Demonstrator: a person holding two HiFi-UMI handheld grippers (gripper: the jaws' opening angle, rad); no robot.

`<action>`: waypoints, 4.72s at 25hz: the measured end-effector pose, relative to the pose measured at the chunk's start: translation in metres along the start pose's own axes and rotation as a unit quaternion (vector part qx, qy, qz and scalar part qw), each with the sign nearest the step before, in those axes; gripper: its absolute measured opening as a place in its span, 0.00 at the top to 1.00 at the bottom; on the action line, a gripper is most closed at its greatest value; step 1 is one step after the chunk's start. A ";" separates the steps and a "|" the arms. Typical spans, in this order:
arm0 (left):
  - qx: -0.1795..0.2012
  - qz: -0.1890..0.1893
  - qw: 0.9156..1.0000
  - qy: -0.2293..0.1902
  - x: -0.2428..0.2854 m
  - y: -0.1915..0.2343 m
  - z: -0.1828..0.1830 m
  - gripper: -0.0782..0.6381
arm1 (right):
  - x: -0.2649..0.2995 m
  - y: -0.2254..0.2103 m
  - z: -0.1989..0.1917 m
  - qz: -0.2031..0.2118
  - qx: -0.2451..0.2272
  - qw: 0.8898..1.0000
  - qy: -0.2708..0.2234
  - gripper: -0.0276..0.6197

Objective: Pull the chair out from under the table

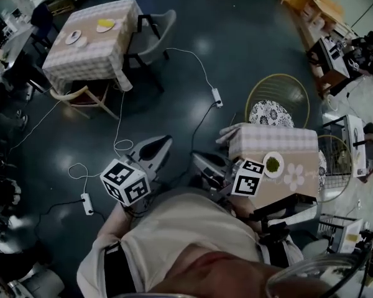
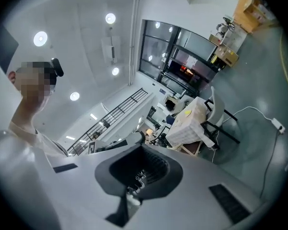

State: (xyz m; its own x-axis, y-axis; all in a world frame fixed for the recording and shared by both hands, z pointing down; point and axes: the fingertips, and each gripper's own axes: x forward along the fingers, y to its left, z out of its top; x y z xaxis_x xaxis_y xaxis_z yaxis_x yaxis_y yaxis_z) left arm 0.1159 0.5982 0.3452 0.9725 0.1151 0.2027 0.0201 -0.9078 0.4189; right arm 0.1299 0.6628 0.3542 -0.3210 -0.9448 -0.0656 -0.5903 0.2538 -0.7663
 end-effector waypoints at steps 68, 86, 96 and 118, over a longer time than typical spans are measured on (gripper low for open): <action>-0.037 0.153 0.985 -0.072 0.053 0.241 0.097 0.88 | 0.207 -0.113 0.100 0.133 -0.072 0.974 0.169 0.95; -0.015 0.214 0.975 -0.056 0.154 0.216 0.124 0.88 | 0.154 -0.169 0.171 0.194 -0.037 0.961 0.193 0.95; -0.046 0.273 0.954 -0.111 0.045 0.320 0.135 0.88 | 0.280 -0.159 0.125 0.202 -0.056 0.941 0.268 0.95; -0.083 0.409 0.894 -0.161 -0.132 0.450 0.148 0.88 | 0.474 -0.117 0.064 0.280 -0.052 0.889 0.359 0.95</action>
State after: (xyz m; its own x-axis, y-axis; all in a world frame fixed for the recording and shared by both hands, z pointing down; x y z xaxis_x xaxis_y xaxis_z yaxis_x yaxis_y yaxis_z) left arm 0.0308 0.1147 0.3761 0.6628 -0.7068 0.2474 -0.7378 -0.5598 0.3772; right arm 0.0939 0.1723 0.3718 -0.9542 -0.2971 0.0350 -0.2415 0.6961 -0.6761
